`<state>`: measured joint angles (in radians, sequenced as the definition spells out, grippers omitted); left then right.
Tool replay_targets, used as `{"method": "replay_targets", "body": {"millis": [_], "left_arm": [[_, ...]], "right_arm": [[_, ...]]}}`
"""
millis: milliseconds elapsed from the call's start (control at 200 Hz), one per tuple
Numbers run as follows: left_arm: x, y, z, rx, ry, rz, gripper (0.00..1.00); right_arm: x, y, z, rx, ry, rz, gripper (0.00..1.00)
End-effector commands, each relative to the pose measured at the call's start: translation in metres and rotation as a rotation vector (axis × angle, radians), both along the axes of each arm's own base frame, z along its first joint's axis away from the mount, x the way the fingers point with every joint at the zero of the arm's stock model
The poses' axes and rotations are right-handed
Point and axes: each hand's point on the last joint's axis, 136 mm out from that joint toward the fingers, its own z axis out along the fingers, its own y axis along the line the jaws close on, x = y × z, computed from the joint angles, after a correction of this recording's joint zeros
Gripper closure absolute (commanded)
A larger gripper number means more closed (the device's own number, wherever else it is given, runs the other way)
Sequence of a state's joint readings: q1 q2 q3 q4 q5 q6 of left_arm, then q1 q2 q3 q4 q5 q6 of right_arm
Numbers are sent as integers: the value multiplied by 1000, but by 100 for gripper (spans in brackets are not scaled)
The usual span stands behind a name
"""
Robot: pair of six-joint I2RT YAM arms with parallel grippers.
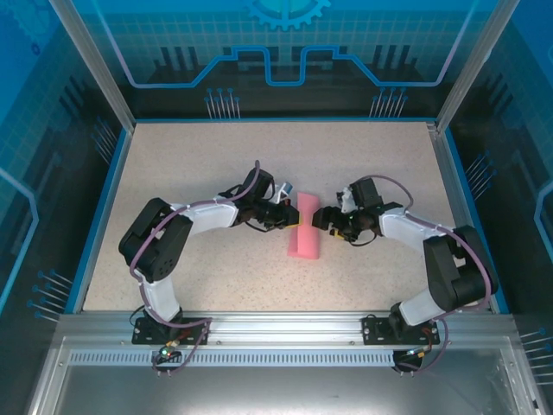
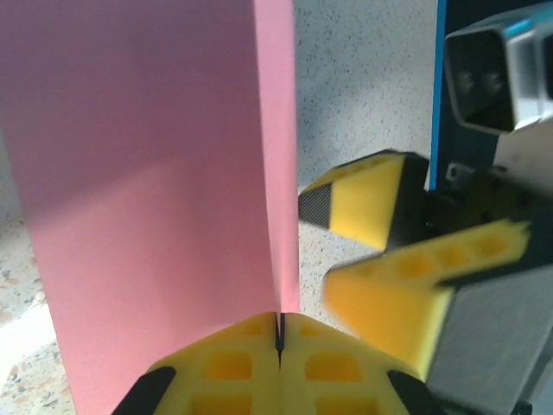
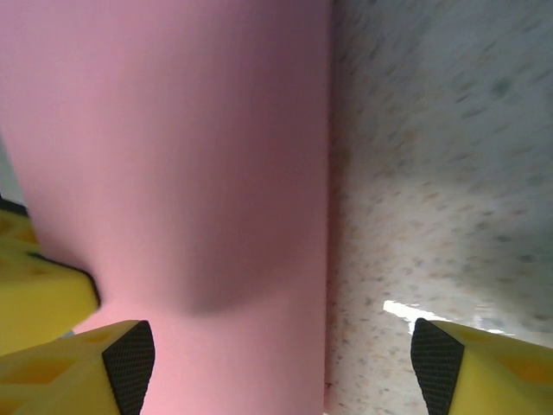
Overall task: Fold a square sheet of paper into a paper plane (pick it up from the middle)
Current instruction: Fold the square sheet of paper in half at the center of the table.
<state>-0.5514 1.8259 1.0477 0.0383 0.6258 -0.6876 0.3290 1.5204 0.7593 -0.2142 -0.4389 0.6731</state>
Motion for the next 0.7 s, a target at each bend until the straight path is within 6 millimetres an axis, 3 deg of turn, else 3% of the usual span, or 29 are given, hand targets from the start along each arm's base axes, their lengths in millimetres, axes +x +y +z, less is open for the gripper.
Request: {"method": "replay_targets", "body": {"millis": [0,160,695], "left_arm": [[0,-1,1,4,-3,-30,98],[2,-3,-1,12,2,-37,98],[13,-6,-7,56,9,-57,96]], "right_arm": [[11,17,17,10,-67,37,19],[13,12,9,-3,-38,13,30],[7,1,-15,-54,25,-22,40]]}}
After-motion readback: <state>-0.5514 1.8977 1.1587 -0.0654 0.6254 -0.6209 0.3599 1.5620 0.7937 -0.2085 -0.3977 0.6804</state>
